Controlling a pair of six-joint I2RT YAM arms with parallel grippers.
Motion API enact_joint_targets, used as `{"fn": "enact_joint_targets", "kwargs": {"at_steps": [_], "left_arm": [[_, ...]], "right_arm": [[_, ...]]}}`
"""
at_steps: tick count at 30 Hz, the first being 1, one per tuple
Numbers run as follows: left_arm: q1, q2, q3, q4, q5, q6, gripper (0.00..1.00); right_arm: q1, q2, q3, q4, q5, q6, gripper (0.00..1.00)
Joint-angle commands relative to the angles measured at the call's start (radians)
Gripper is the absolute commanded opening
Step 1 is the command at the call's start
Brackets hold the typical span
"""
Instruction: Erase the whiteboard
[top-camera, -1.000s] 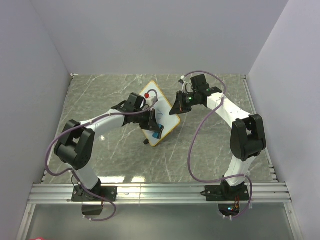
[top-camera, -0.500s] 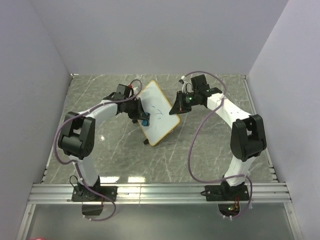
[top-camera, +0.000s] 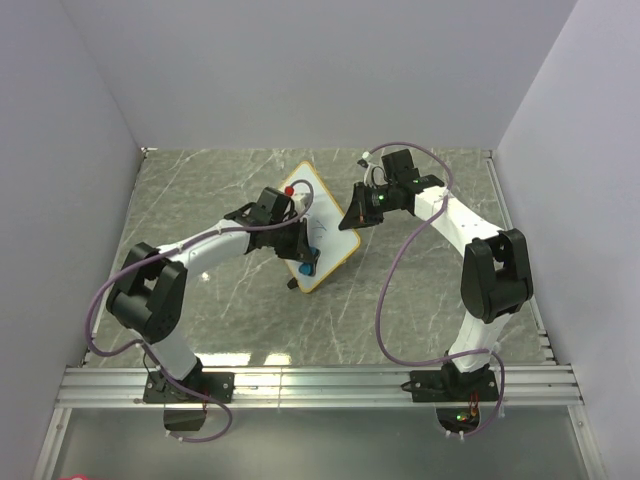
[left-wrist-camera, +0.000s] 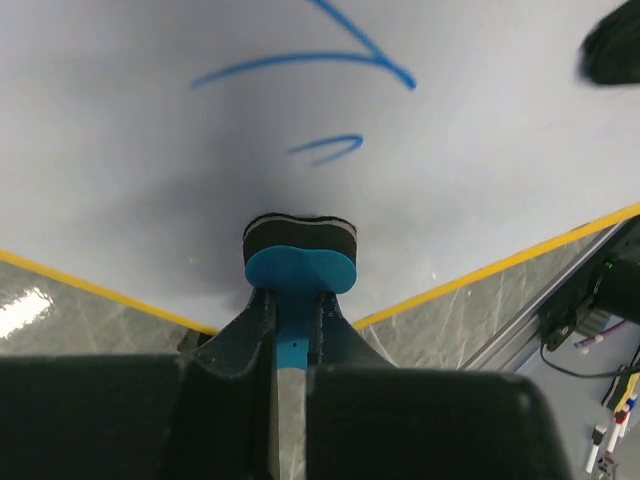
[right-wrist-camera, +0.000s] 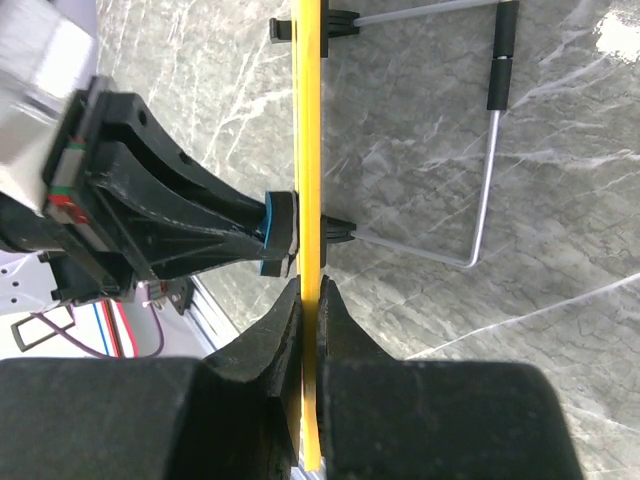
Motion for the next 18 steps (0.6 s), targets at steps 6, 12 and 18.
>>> {"fn": "enact_joint_targets", "kwargs": {"at_steps": [6, 12, 18], "left_arm": [[-0.023, 0.019, -0.104, -0.14, -0.041, 0.02, 0.0], [-0.023, 0.069, -0.077, -0.175, -0.043, 0.037, 0.0], [-0.023, 0.087, 0.101, -0.204, -0.084, 0.035, 0.0]], "right_arm": [[0.038, 0.013, 0.027, -0.031, -0.012, -0.024, 0.0], [0.038, 0.01, 0.03, -0.031, -0.011, -0.026, 0.0], [0.038, 0.004, 0.015, -0.02, -0.014, -0.023, 0.0]]}}
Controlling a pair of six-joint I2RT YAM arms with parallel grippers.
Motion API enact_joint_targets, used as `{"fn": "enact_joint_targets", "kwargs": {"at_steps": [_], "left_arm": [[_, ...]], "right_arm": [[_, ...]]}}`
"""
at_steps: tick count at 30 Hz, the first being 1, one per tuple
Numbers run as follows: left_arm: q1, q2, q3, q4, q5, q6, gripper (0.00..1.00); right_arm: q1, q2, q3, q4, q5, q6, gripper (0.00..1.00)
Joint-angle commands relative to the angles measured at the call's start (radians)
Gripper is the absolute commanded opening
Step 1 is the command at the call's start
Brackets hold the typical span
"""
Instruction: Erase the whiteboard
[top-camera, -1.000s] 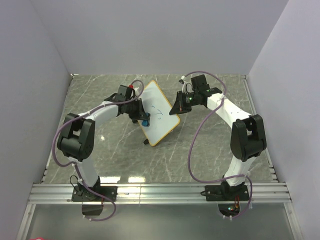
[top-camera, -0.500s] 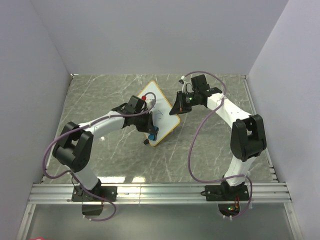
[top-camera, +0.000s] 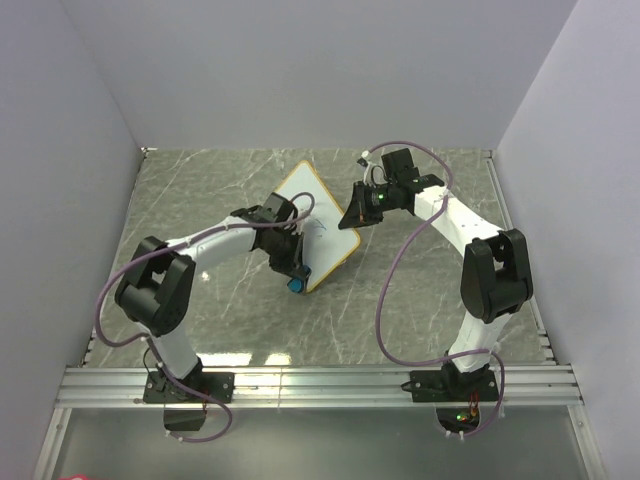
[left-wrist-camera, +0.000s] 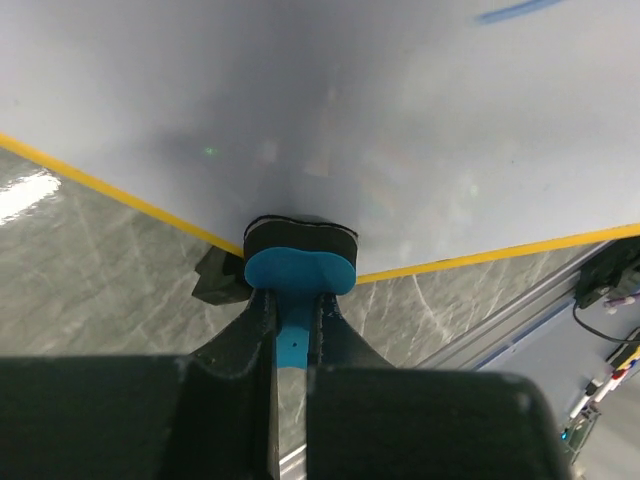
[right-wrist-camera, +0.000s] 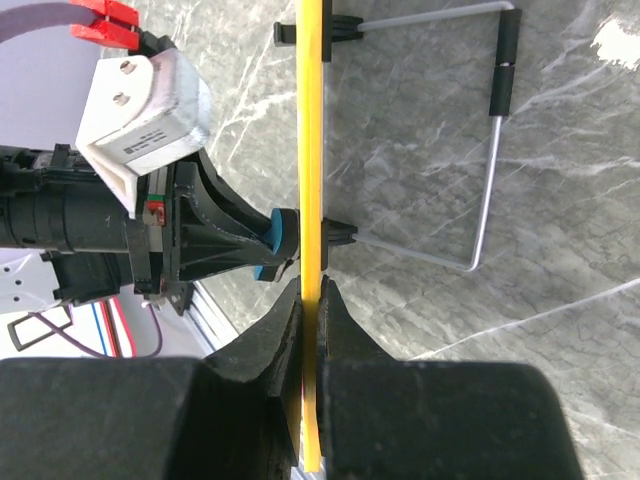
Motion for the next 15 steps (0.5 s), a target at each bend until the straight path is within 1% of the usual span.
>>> {"fn": "enact_joint_targets", "kwargs": {"at_steps": [1, 2, 4, 5, 8, 11, 15], "left_arm": [[-0.015, 0.061, 0.136, -0.013, -0.07, 0.024, 0.0], [-0.014, 0.081, 0.212, -0.021, -0.07, 0.024, 0.0], [-0.014, 0.103, 0.288, -0.033, -0.06, 0.018, 0.0], [-0.012, 0.124, 0.351, -0.033, -0.051, 0.016, 0.0], [-0.007, 0.172, 0.431, -0.024, -0.04, -0.005, 0.0], [0.014, 0.21, 0.457, 0.005, -0.033, -0.03, 0.0], [0.074, 0.245, 0.451, 0.037, -0.054, -0.059, 0.0]], "right_arm": [[0.037, 0.005, 0.005, -0.015, -0.011, -0.015, 0.0], [0.037, 0.006, -0.001, -0.011, -0.016, -0.013, 0.0], [0.04, 0.006, -0.004, -0.009, -0.017, -0.01, 0.0], [0.041, 0.005, -0.008, -0.008, -0.019, -0.01, 0.0], [0.04, 0.005, -0.012, -0.012, -0.019, -0.014, 0.0], [0.044, 0.006, -0.012, -0.02, -0.022, -0.021, 0.0], [0.044, 0.005, -0.015, -0.029, -0.019, -0.033, 0.0]]}}
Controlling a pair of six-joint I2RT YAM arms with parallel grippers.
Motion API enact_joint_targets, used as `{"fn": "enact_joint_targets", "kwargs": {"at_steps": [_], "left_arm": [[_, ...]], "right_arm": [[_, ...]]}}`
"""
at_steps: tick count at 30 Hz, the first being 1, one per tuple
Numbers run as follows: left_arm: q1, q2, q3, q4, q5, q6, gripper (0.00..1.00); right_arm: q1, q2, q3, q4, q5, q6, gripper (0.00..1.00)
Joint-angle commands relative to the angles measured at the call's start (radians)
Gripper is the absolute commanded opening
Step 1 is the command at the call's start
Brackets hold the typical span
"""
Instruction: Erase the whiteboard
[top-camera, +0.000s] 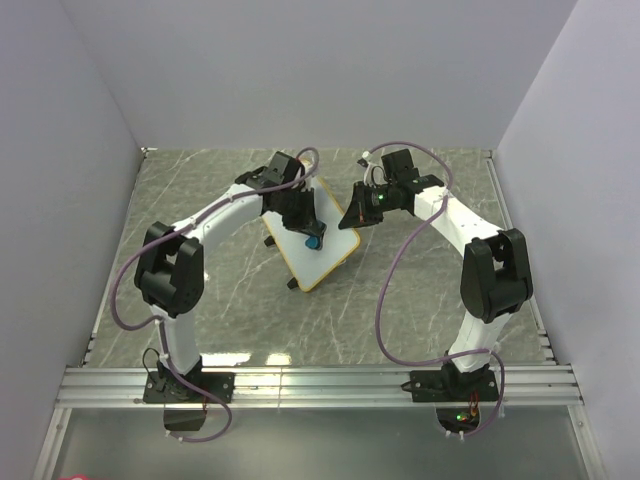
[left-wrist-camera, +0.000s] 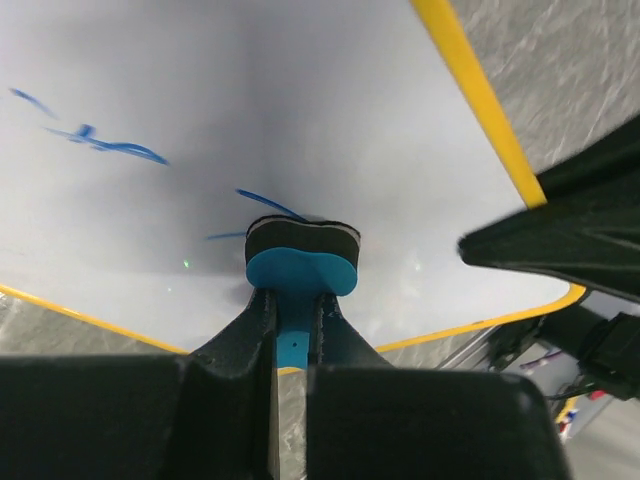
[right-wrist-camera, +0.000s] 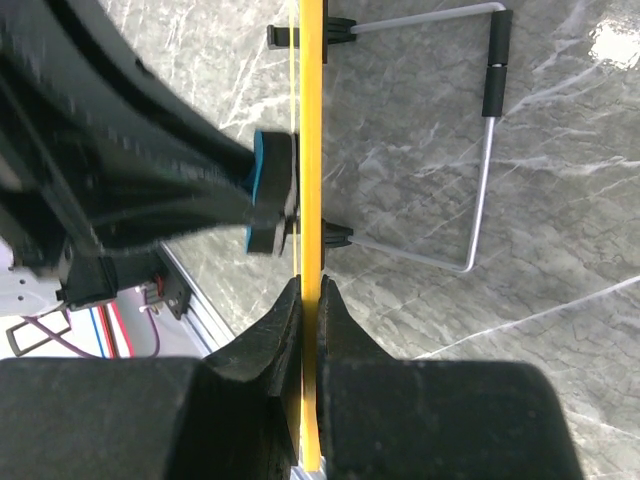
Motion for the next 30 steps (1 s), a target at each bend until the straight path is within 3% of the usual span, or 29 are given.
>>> {"fn": "enact_joint_targets", "kwargs": {"at_steps": [1, 4, 10, 21, 26, 30], "left_arm": [[0.05, 0.078, 0.01, 0.146, -0.06, -0.041, 0.0], [0.097, 0.104, -0.025, 0.158, -0.098, -0.058, 0.0], [0.148, 0.098, -0.117, 0.231, -0.045, -0.056, 0.0], [-0.017, -0.05, -0.177, 0.31, 0.098, -0.026, 0.0], [-0.031, -0.117, -0.247, 0.36, 0.138, -0.053, 0.0], [-0.004, -0.117, -0.238, 0.366, 0.081, -0.064, 0.0]], "right_arm": [[0.042, 0.004, -0.009, -0.042, -0.031, -0.039, 0.0], [0.042, 0.007, -0.008, -0.045, -0.031, -0.042, 0.0], [0.042, 0.016, -0.008, -0.036, -0.038, -0.036, 0.0], [0.044, 0.045, 0.024, -0.033, -0.046, -0.032, 0.0], [0.044, 0.054, 0.034, -0.036, -0.048, -0.035, 0.0], [0.044, 0.056, 0.035, -0.039, -0.046, -0.036, 0.0]]}}
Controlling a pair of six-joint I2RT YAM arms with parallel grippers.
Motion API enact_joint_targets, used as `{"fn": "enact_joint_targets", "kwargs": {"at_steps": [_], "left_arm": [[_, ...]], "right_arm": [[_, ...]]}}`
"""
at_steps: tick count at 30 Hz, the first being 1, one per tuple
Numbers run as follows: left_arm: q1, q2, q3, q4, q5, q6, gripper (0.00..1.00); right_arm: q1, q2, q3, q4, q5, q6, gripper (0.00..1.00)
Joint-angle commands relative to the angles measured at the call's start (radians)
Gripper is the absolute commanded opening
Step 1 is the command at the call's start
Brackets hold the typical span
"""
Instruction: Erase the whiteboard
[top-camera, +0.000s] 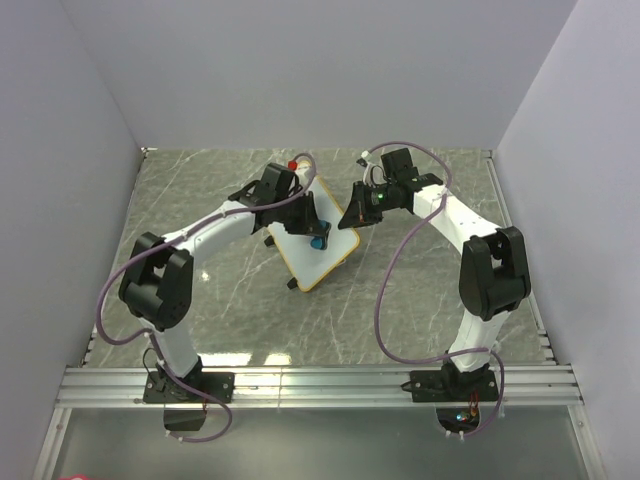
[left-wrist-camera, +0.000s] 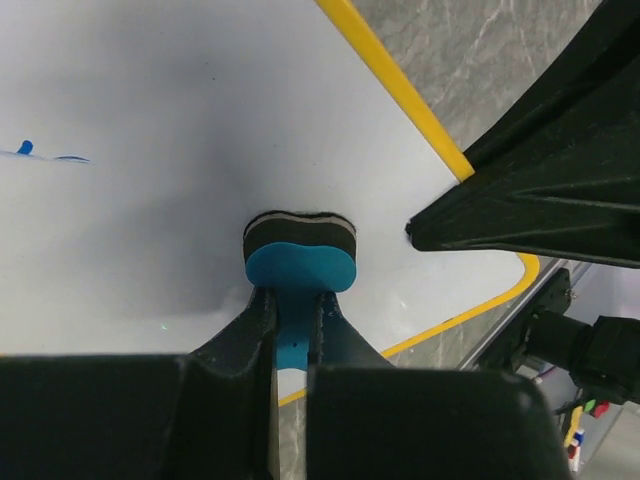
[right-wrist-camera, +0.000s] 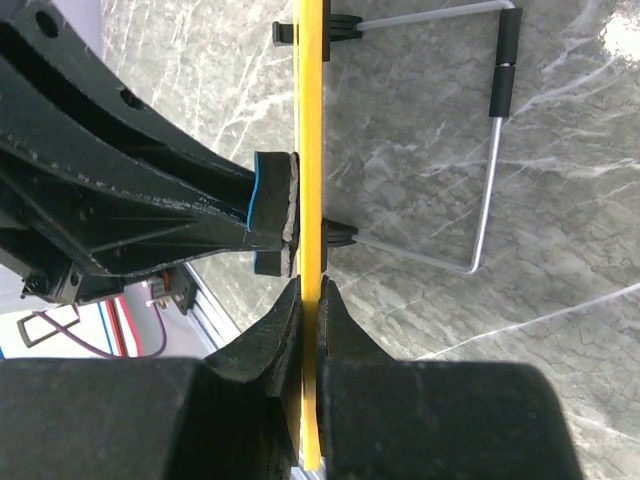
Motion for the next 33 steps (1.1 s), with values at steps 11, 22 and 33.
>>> {"fn": "enact_joint_targets", "kwargs": {"at_steps": [11, 22, 33], "left_arm": [[0.24, 0.291, 0.262, 0.002, 0.004, -0.03, 0.0], [0.267, 0.255, 0.16, 0.02, -0.008, 0.016, 0.0], [0.066, 0.152, 0.077, 0.111, 0.094, -0.034, 0.0]], "right_arm": [[0.046, 0.013, 0.01, -0.05, -0.021, -0.043, 0.0], [0.045, 0.028, 0.01, -0.056, -0.013, -0.048, 0.0], [0.046, 0.058, 0.044, -0.056, -0.016, -0.045, 0.0]]}}
